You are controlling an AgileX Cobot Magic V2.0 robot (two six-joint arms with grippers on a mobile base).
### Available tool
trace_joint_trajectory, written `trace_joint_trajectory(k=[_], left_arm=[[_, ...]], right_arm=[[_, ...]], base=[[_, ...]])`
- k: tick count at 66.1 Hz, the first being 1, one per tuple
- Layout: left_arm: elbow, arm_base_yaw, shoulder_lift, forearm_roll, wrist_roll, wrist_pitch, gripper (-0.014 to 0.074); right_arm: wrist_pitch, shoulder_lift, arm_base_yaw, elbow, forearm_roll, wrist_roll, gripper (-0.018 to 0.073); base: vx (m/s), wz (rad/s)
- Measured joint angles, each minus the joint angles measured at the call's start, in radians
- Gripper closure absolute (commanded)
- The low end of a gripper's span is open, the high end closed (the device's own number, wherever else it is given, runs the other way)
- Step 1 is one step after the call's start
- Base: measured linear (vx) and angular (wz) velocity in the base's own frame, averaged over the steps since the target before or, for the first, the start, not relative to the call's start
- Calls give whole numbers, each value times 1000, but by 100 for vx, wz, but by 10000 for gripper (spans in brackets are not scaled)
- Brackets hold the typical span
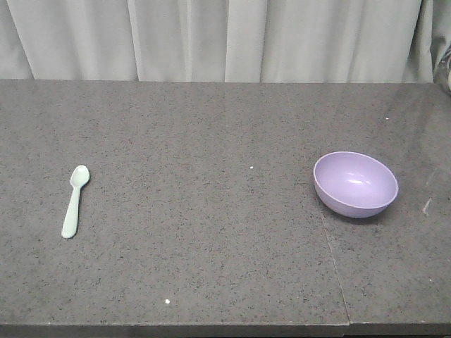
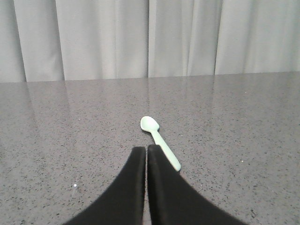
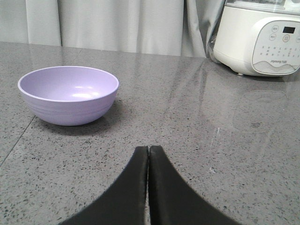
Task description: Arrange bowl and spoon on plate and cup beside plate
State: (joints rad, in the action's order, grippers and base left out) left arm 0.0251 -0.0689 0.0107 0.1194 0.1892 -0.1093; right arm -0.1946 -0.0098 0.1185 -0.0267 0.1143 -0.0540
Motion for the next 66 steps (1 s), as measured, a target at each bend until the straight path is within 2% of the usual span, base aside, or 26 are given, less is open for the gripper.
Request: trace_joint_trajectory(k=[66], left_arm=[[0,0,0,0,0,0,602]], right_arm=[[0,0,0,0,0,0,565]], base=[[1,0]])
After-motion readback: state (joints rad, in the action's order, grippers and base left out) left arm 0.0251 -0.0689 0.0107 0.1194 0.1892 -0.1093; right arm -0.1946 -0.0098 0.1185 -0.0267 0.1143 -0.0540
